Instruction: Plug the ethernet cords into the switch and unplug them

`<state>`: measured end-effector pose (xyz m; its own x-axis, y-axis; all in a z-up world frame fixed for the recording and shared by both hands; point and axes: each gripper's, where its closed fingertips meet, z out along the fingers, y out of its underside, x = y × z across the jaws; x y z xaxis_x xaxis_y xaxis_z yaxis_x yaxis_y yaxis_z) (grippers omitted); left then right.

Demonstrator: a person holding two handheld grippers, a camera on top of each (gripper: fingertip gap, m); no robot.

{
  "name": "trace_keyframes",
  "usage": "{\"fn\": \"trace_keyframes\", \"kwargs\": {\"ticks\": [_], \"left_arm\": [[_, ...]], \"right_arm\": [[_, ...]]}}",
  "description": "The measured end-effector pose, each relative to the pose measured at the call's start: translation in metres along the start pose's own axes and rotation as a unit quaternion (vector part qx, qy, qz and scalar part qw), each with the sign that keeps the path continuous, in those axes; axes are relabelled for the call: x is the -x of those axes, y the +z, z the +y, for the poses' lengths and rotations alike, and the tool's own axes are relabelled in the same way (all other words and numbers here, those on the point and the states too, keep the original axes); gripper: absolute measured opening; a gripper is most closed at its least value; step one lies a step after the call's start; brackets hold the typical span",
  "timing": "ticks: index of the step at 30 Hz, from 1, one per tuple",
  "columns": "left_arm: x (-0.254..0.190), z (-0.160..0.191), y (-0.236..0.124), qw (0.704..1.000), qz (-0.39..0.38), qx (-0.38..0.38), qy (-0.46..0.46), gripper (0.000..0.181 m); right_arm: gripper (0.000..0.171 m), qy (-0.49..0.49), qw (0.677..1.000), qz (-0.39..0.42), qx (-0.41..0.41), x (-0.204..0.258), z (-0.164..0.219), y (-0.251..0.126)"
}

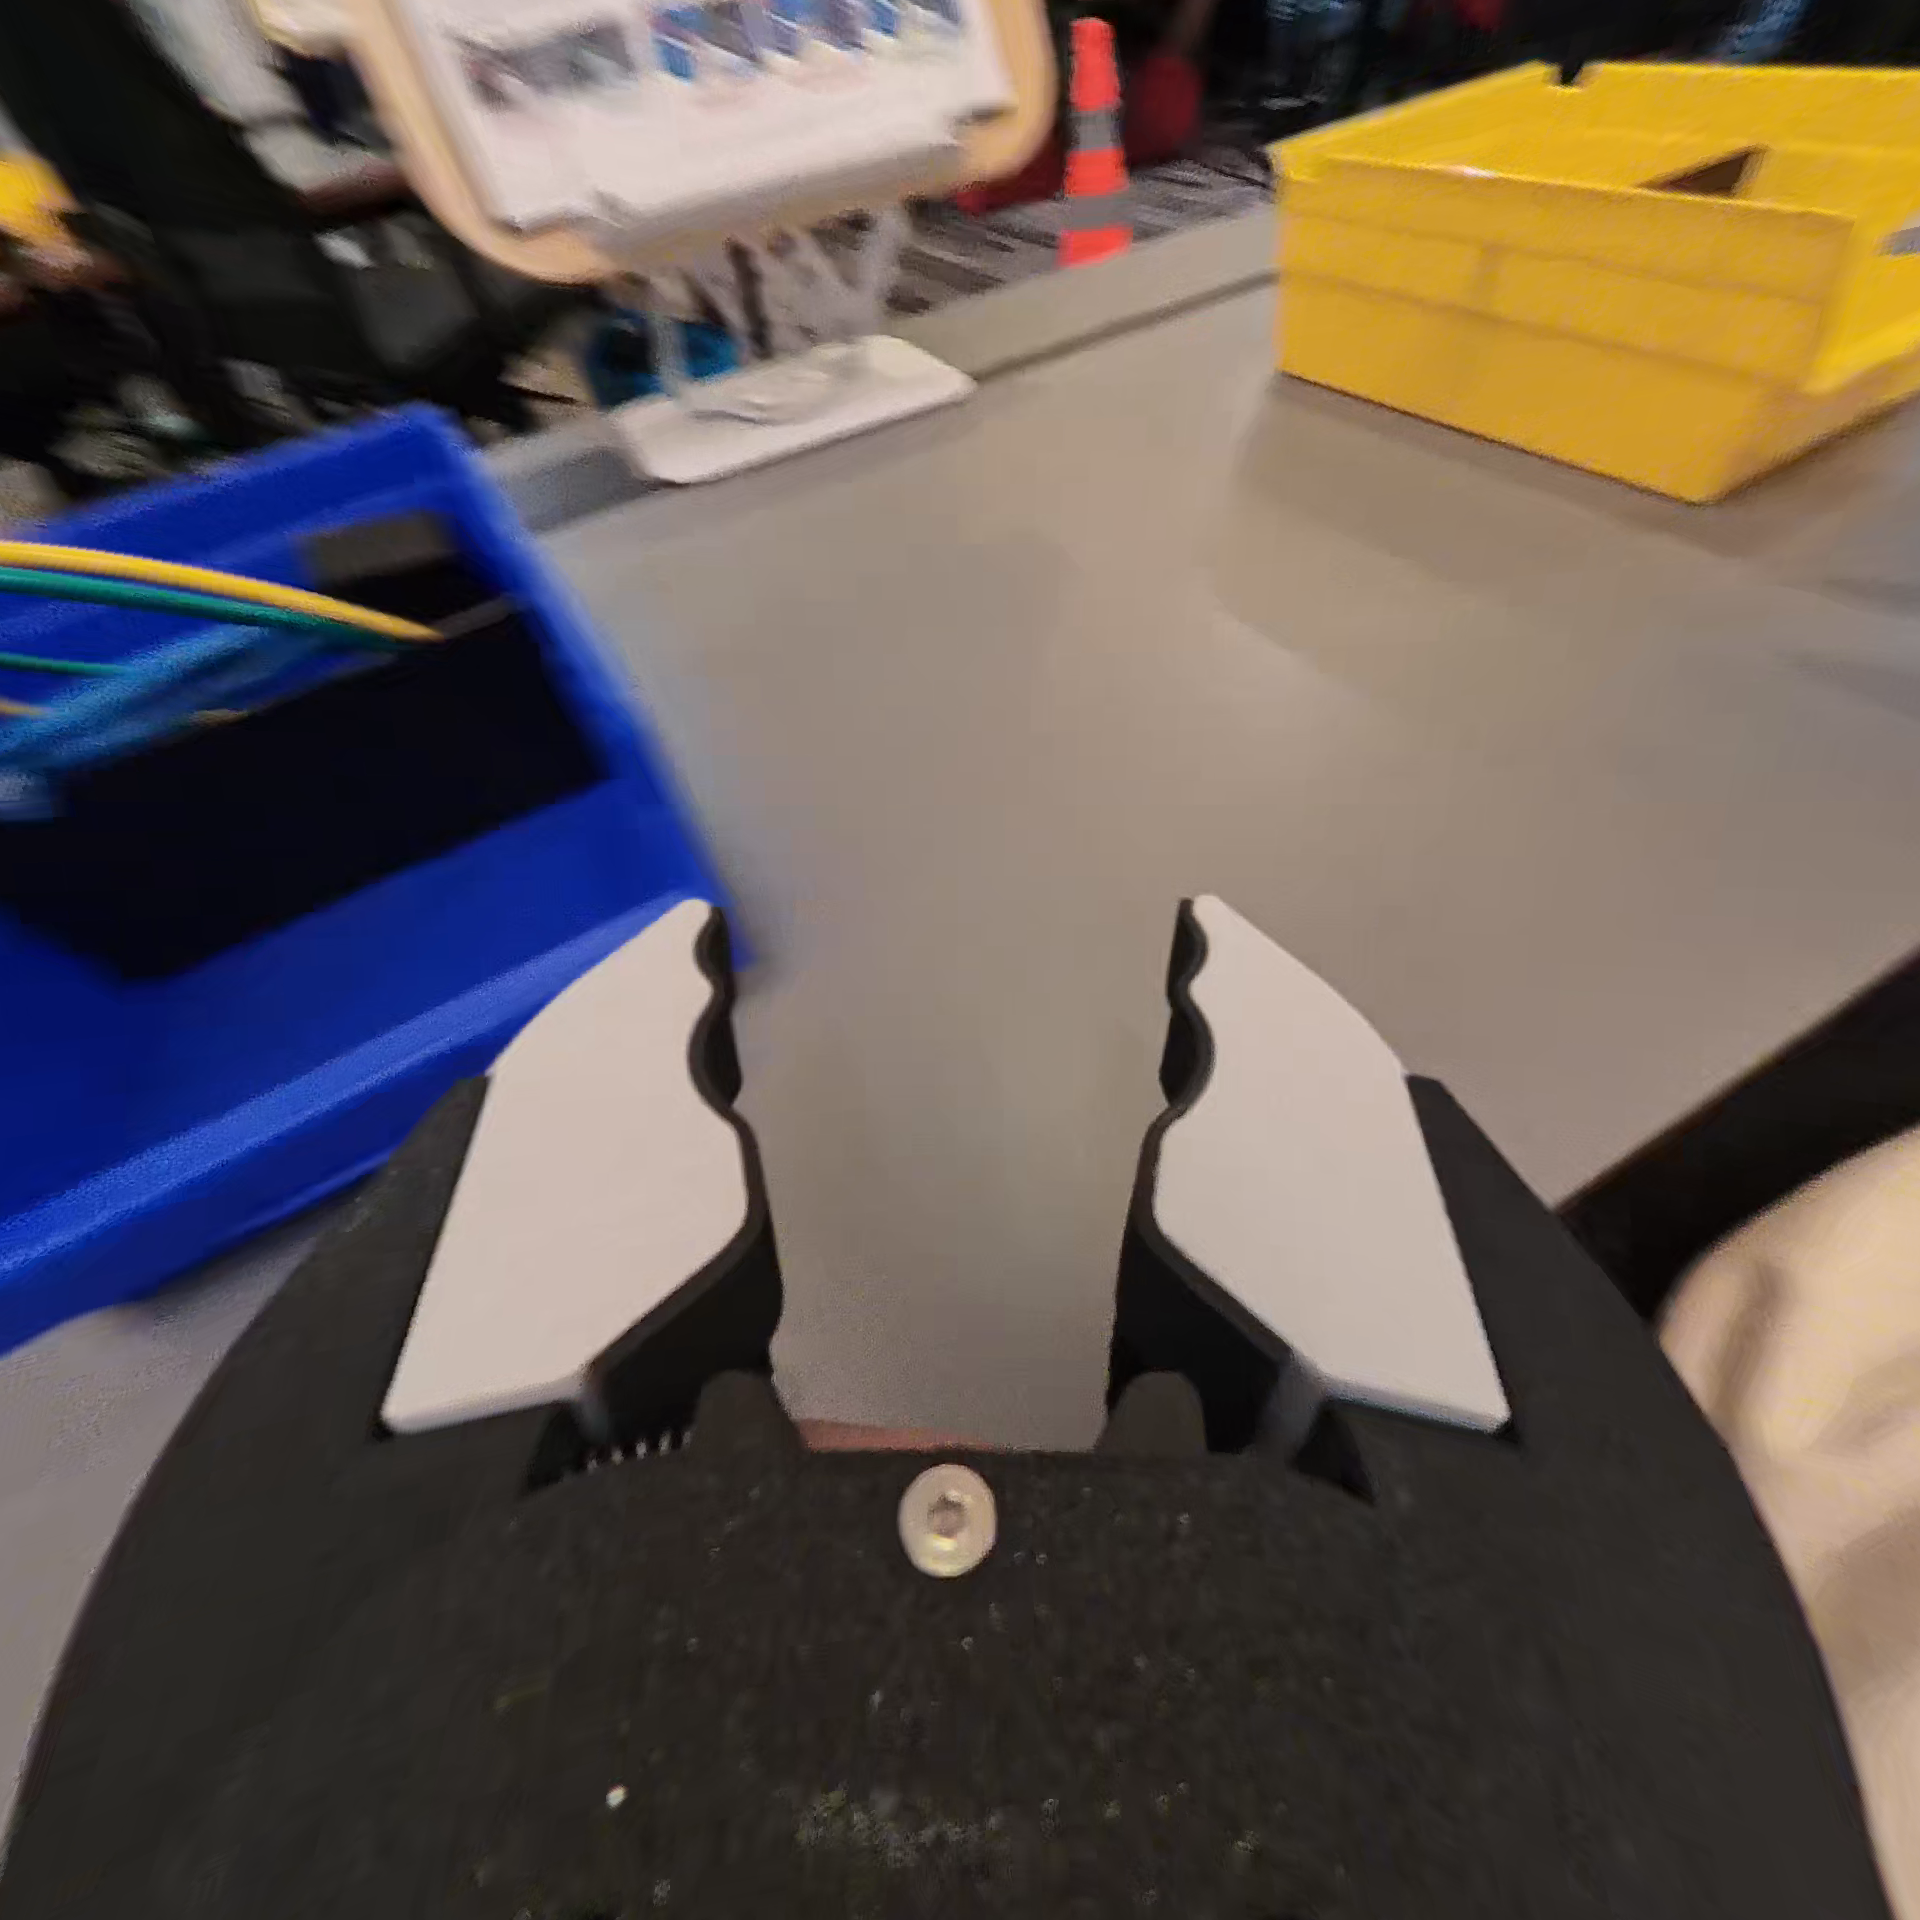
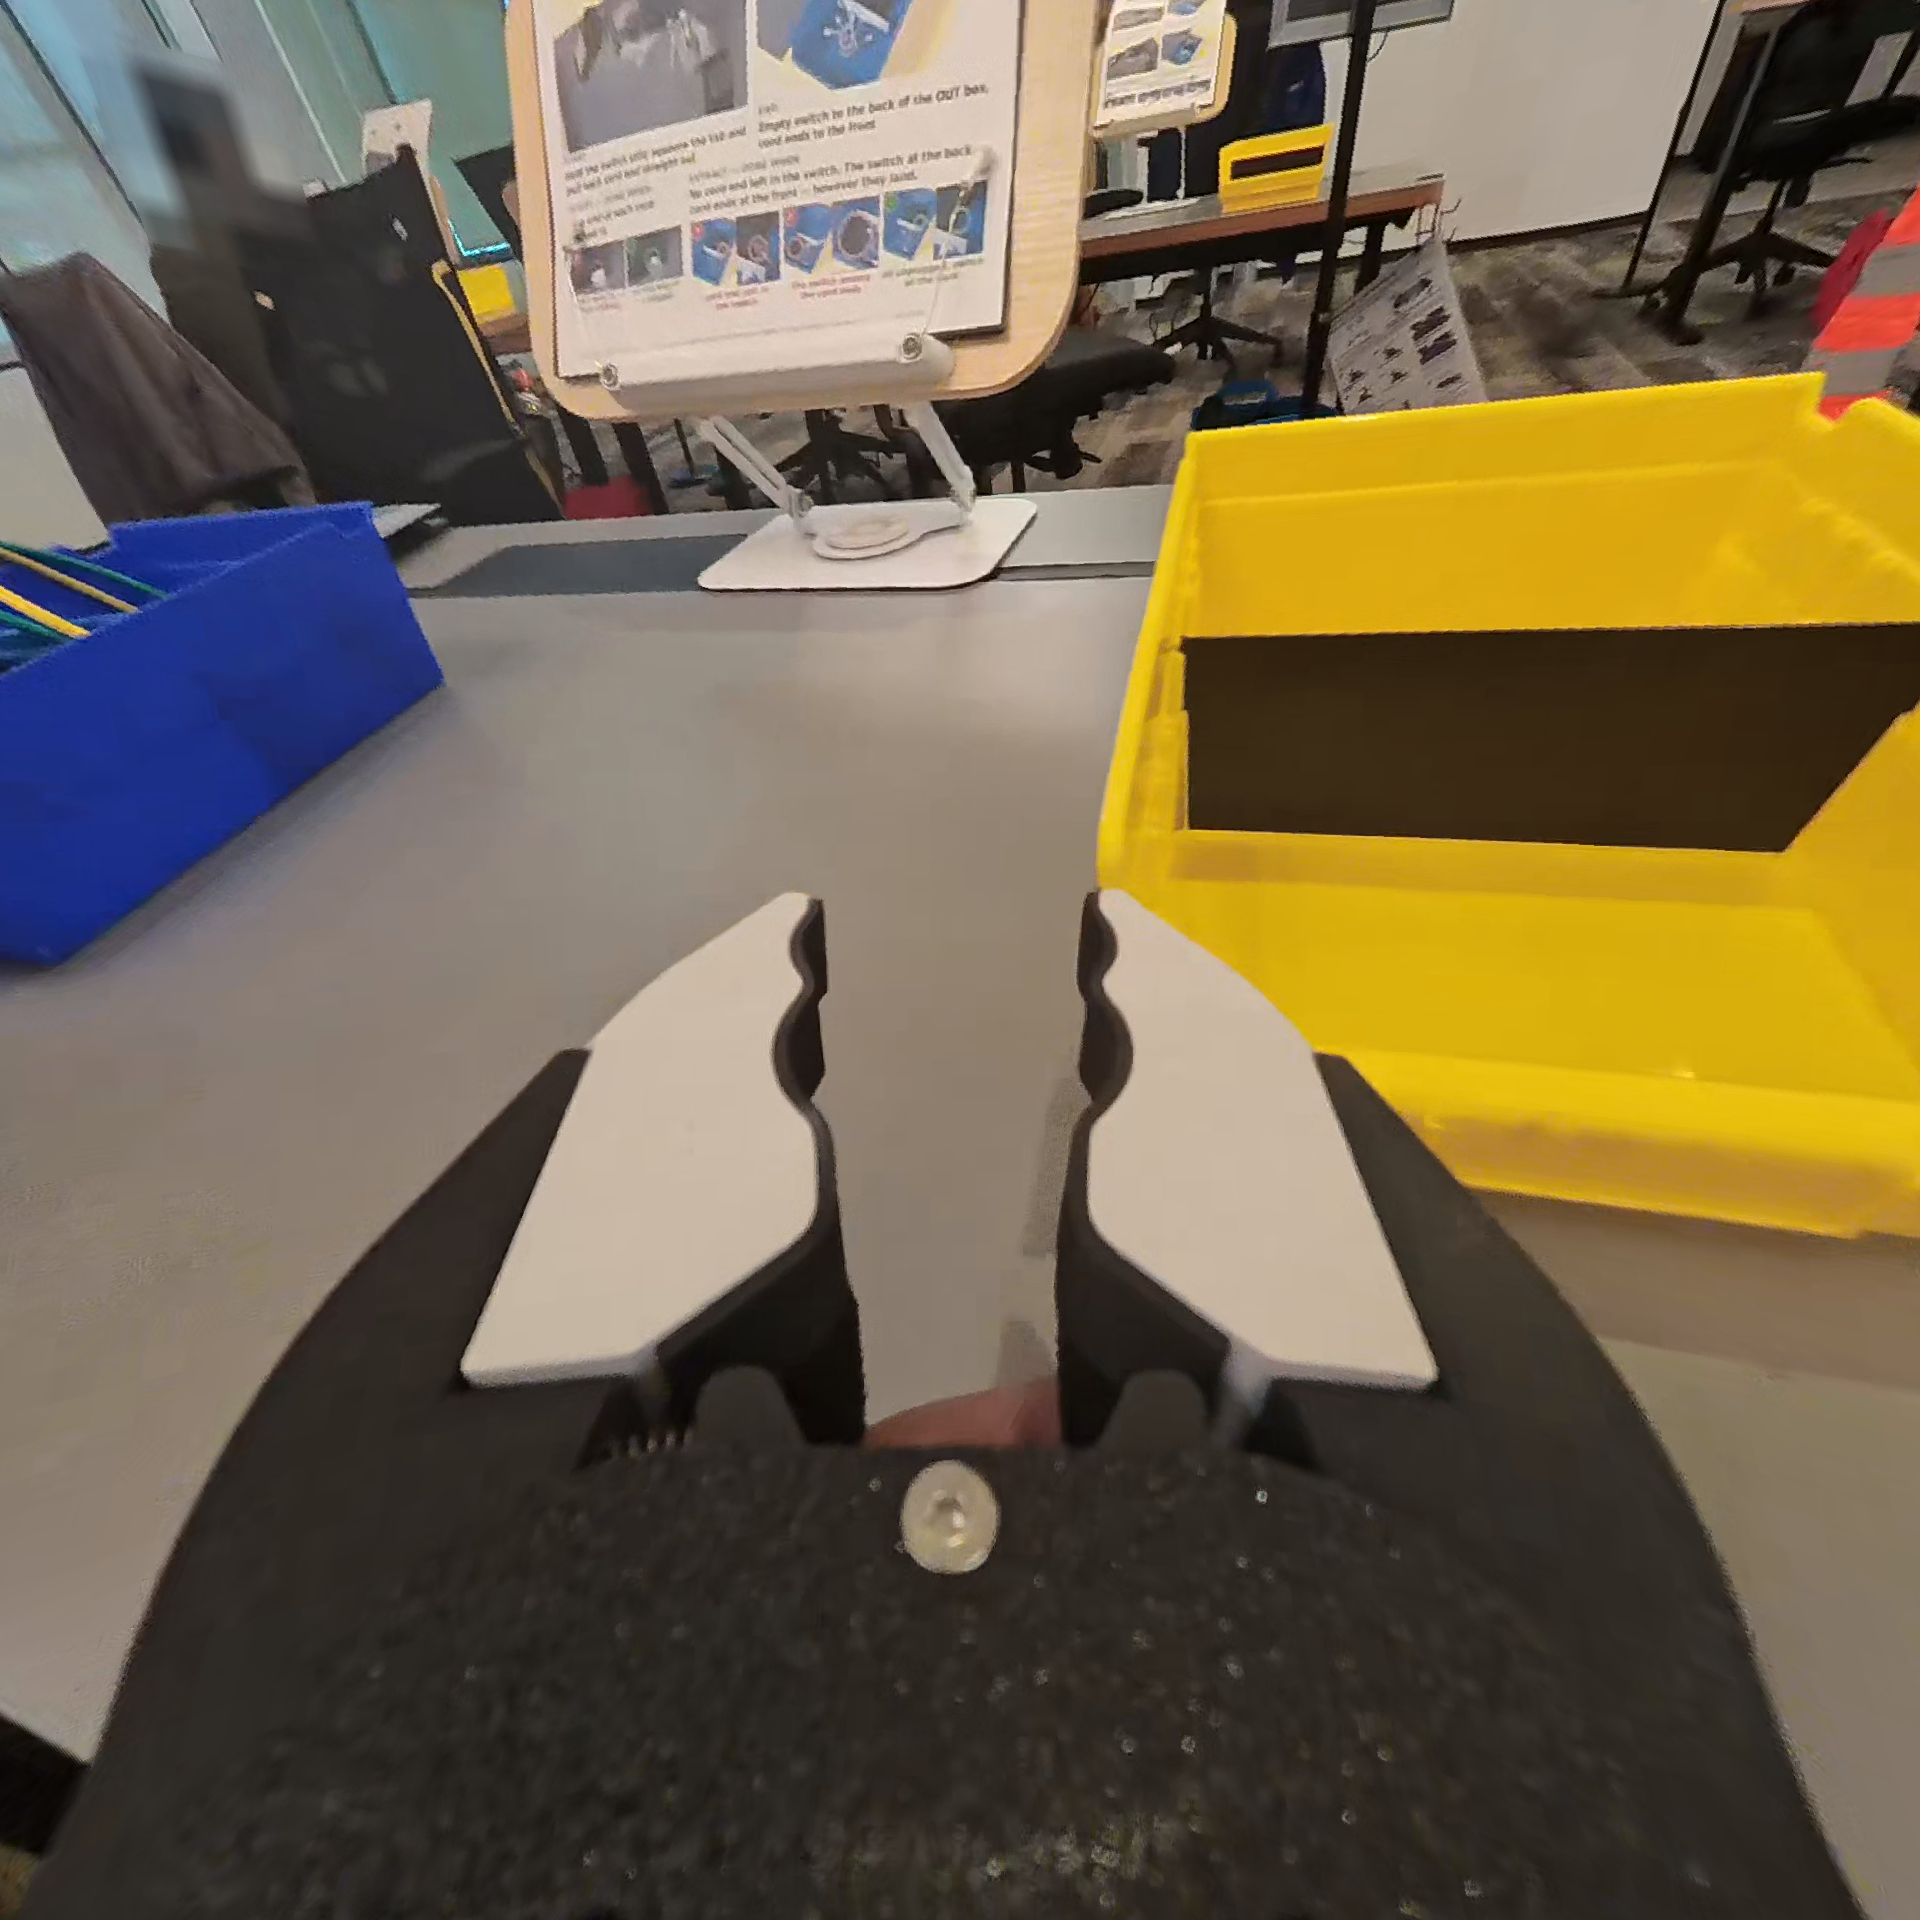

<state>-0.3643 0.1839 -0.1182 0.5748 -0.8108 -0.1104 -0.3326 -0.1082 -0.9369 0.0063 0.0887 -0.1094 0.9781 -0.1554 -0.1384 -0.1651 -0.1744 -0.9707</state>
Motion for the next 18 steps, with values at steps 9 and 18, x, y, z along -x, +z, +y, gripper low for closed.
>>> {"fn": "trace_keyframes", "kwargs": {"ticks": [9,18], "left_arm": [[0.053,0.002,-0.01,0.992,-0.005,-0.03,-0.125,0.055],[0.036,0.0,0.002,0.998,-0.005,-0.021,-0.061,0.055]], "right_arm": [[0.041,-0.036,0.999,0.002,-0.008,0.003,0.001,0.013],[0.041,-0.052,0.999,-0.005,-0.014,0.008,0.0,0.012]]}}
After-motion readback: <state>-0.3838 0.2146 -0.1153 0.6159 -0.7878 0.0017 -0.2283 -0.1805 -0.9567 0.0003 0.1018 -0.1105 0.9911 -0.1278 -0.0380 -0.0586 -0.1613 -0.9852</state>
